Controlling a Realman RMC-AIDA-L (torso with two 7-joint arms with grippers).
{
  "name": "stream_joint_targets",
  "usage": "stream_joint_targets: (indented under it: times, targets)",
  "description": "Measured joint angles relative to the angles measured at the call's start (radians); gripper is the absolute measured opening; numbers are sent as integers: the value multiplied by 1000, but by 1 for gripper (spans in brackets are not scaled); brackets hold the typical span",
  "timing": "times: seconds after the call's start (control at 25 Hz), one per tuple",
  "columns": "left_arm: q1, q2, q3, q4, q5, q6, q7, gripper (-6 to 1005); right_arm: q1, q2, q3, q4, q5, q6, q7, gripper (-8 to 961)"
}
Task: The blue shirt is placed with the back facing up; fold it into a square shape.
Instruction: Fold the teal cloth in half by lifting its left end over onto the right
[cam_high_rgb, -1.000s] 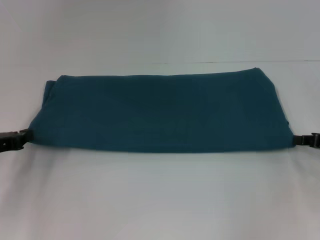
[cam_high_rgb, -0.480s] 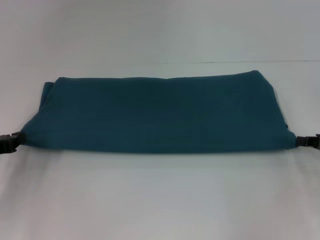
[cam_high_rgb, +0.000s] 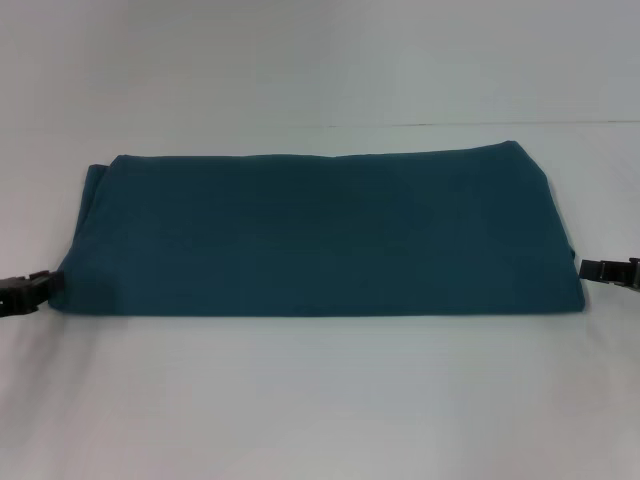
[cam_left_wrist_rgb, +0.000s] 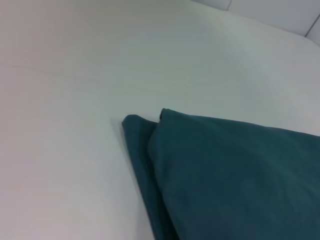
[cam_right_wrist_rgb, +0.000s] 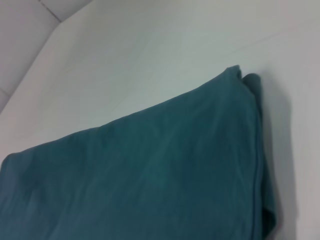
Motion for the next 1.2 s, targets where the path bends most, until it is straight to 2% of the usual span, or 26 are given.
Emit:
stream_joint_targets:
  times: [0.12, 0.2, 0.36, 0.6, 0.68, 0.8, 0.88, 1.08, 1.2]
  targets:
    - [8, -3, -25, 25, -7, 21, -8, 104, -10, -6, 5, -6, 1, -21, 2, 61]
    - [9, -4, -42, 34, -11, 31, -12, 111, -20, -10, 22, -21, 6, -35, 3, 125]
    - [14, 0, -74, 71, -28, 85, -87, 326, -28, -10, 62, -58, 43, -74, -17, 252]
    - [18, 4, -73, 94, -23, 172, -208, 528, 2, -10, 53, -70, 65, -106, -60, 537]
    - [20, 4, -75, 95, -23, 201, -232, 772, 16, -10, 52, -66, 63, -108, -72, 618]
    - [24, 3, -70, 96, -19, 225, -269, 808, 30, -9, 52, -65, 63, -110, -80, 739]
    - [28, 1, -65, 96, -8, 228, -302, 832, 33, -5, 52, -64, 63, -108, -80, 930]
    - [27, 1, -60, 93, 54, 225, -399, 893, 50, -1, 48, -63, 62, -106, -80, 927]
    - [20, 1, -55, 86, 88, 209, -428, 905, 63, -6, 11, -63, 58, -103, -80, 926]
